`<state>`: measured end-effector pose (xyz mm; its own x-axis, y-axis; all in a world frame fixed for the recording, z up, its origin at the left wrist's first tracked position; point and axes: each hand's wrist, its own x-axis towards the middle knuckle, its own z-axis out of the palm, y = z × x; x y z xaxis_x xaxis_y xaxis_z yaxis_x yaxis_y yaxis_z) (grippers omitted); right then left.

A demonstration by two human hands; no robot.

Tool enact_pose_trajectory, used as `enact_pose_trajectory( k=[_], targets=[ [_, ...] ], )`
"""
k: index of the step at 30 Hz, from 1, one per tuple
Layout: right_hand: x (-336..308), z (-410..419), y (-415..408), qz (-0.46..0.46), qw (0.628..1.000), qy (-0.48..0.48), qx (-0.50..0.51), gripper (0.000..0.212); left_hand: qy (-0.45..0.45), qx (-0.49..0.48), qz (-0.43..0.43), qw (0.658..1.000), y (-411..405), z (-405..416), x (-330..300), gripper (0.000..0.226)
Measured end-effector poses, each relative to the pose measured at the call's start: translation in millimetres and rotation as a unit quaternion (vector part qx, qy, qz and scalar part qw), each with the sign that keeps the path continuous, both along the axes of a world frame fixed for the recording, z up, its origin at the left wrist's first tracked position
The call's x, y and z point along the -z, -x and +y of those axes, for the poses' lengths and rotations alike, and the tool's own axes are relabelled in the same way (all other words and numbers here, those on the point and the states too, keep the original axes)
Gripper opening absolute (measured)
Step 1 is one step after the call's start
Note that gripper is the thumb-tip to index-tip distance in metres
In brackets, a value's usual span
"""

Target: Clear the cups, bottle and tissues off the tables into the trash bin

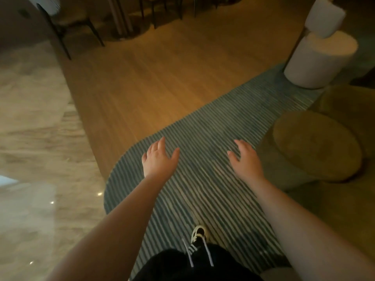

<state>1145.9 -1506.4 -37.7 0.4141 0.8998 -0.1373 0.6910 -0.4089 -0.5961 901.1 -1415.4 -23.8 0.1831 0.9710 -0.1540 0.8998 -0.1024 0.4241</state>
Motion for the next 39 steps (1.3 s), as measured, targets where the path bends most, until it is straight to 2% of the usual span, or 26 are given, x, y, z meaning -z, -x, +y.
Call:
enact_pose_trajectory(
  k=[9,16,21,29,39],
  targets=[
    [-12,200,-98,-0.004,1.000,0.005,0.029,0.056,-0.007,0.041,-0.009,0.999,-113,210,4,0.071],
    [15,411,-196,-0.001,0.996,-0.013,0.085,0.056,-0.015,0.075,-0.027,0.997,-213,423,28,0.069],
    [6,556,-262,0.005,0.994,-0.008,0.105,0.055,-0.036,0.103,-0.026,0.994,-290,585,2,0.067],
    [-11,728,-357,-0.016,0.993,0.010,0.118,0.056,-0.031,0.115,-0.017,0.993,-396,773,-16,0.067],
    [-3,976,-561,-0.058,0.992,-0.032,0.109,0.055,-0.035,0.119,-0.032,0.992,-593,1017,-10,0.068]
  ],
)
